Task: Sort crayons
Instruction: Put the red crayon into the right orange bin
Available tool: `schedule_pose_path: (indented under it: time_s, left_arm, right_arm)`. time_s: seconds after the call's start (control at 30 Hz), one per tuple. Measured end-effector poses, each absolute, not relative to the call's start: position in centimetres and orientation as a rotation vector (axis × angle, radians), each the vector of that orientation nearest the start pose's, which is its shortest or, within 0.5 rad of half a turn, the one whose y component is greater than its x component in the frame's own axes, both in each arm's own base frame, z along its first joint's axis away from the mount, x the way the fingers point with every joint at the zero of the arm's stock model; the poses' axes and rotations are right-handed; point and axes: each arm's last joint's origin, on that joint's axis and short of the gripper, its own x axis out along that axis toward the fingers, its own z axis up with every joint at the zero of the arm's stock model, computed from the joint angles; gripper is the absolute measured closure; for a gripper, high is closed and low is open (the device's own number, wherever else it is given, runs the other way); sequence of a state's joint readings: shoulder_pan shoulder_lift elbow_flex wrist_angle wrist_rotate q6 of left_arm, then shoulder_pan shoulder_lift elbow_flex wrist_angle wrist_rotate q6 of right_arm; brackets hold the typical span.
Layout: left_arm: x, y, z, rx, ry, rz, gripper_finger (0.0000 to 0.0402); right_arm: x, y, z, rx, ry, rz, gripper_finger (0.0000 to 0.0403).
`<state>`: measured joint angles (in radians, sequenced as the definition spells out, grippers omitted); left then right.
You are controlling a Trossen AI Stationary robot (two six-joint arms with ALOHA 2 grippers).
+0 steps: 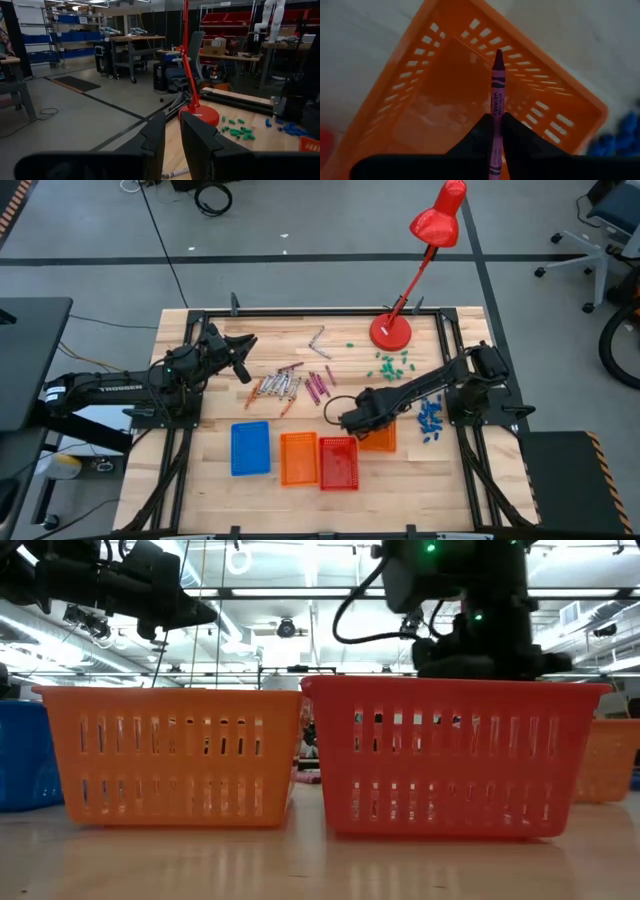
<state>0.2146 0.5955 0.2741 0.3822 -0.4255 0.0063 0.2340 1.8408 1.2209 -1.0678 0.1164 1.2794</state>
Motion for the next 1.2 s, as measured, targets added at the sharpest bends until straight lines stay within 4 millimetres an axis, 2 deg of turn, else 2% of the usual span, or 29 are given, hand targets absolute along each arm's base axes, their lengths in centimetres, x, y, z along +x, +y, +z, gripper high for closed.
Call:
schedule_pose_path:
  time_s: [0.17, 0.33, 0.53, 0.77, 1.0, 1.2]
  left_arm:
    - [14.1, 4.3, 23.6, 0.001, -0.055, 0.64, 0.0331]
    - [14.1, 4.3, 23.6, 0.008, -0.052, 0.64, 0.0331]
    - [14.1, 4.3, 23.6, 0.007, -0.051, 0.64, 0.0331]
    - [14.1, 4.3, 23.6, 0.004, -0.046, 0.64, 0.0331]
    - [14.1, 4.3, 23.6, 0.004, -0.046, 0.64, 0.0331]
    - [14.1, 4.3, 23.4, 0.005, -0.032, 0.64, 0.0331]
  right_arm:
    - [31.4, 6.6, 16.8, 0.58, 1.405, -0.794, 0.0359]
    - [31.4, 6.6, 16.8, 0.591, 1.403, -0.803, 0.0359]
    - [31.0, 7.7, 16.8, 0.616, 1.409, -0.82, 0.0356]
    - [30.6, 8.4, 16.9, 0.672, 1.453, -0.833, 0.0319]
    - [32.6, 8.1, 19.6, 0.811, 1.442, -0.735, 0.0308]
    - [33.4, 6.3, 23.0, 0.78, 1.409, -0.794, 0.0311]
